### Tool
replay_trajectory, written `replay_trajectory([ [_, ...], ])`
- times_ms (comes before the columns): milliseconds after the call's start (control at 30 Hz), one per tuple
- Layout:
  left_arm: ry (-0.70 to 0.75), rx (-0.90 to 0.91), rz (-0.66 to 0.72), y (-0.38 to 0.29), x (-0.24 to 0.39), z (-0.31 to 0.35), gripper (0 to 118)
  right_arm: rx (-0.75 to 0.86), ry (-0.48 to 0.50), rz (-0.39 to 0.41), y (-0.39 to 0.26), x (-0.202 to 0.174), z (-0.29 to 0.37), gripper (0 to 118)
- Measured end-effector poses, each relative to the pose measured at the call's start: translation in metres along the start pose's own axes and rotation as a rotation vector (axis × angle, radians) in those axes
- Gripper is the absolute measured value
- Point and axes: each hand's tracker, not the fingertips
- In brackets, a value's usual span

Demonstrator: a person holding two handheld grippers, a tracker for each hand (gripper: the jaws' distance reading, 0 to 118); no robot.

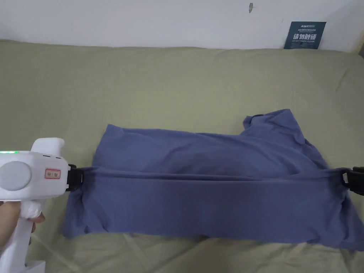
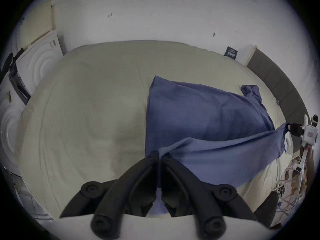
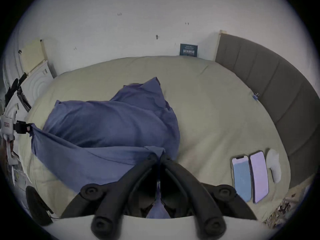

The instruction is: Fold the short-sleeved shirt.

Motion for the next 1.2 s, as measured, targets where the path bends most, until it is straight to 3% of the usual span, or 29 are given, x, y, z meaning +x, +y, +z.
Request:
replay_trajectory([
  [200,-0.008,-0.064,0.036,0.013,0.000,-0.051,4,-0.084,-0.007,-0.011,0.000,0.005,-0.058,2],
  [233,-0.004,-0.066,0.040,0.011,0.000,-0.053,8,-0.089,-0.002,-0.016,-0.002,0.007,-0.062,3],
  [267,-0.010,-0.062,0.048,0.009,-0.002,-0.055,24,-0.096,0.012,-0.034,-0.005,0.008,-0.065,11],
  [300,-0.019,-0.052,0.057,0.005,-0.004,-0.054,68,-0.088,0.018,-0.059,-0.008,0.000,-0.056,51],
  [333,-0.029,-0.056,0.061,0.002,-0.006,-0.052,97,-0.073,0.020,-0.081,-0.012,0.001,-0.052,92],
  [367,-0.023,-0.073,0.064,-0.003,-0.007,-0.050,103,-0.076,0.022,-0.090,-0.015,0.001,-0.048,118],
  [433,0.030,-0.037,0.056,-0.013,-0.011,-0.035,101,-0.035,0.047,-0.094,0.001,0.000,-0.024,105],
  [467,0.062,-0.006,0.048,-0.018,-0.013,-0.024,97,-0.028,0.031,-0.101,0.010,0.002,-0.015,105],
  [500,0.095,0.014,0.052,-0.024,-0.016,-0.011,78,-0.033,0.032,-0.109,0.016,0.003,-0.006,103],
  [533,0.103,0.027,0.052,-0.030,-0.018,0.000,45,-0.030,0.035,-0.117,-0.003,0.005,0.005,91],
  [567,0.095,0.043,0.057,-0.037,-0.020,0.010,7,-0.016,0.019,-0.120,-0.027,0.006,0.017,62],
  [600,0.093,0.049,0.074,-0.044,-0.022,0.019,1,0.006,-0.006,-0.107,-0.030,0.006,0.029,4],
  [667,0.059,0.047,0.092,-0.059,-0.025,0.033,1,-0.015,-0.063,-0.087,-0.039,0.003,0.044,0],
  [767,-0.018,0.003,0.108,-0.076,-0.022,0.040,1,-0.036,-0.026,-0.102,-0.080,0.004,0.059,0],
  [833,-0.015,-0.002,0.115,-0.083,-0.019,0.038,1,-0.044,-0.051,-0.081,-0.094,0.006,0.067,0],
  [900,-0.038,-0.032,0.118,-0.085,-0.014,0.032,4,-0.058,-0.054,-0.061,-0.105,0.006,0.071,0],
  [933,-0.061,-0.042,0.125,-0.085,-0.012,0.029,13,-0.058,-0.047,-0.072,-0.108,0.007,0.072,0],
  [967,-0.056,-0.059,0.126,-0.083,-0.010,0.024,37,-0.063,-0.033,-0.085,-0.111,0.011,0.075,0],
  [1000,-0.041,-0.072,0.135,-0.083,-0.007,0.018,84,-0.066,-0.032,-0.087,-0.113,0.011,0.075,0],
  [1033,-0.003,-0.075,0.132,-0.083,-0.004,0.013,107,-0.069,-0.034,-0.088,-0.114,0.011,0.074,0],
  [1200,0.089,-0.134,0.105,-0.082,-0.005,-0.028,107,-0.096,-0.024,-0.093,-0.118,0.014,0.062,0],
])
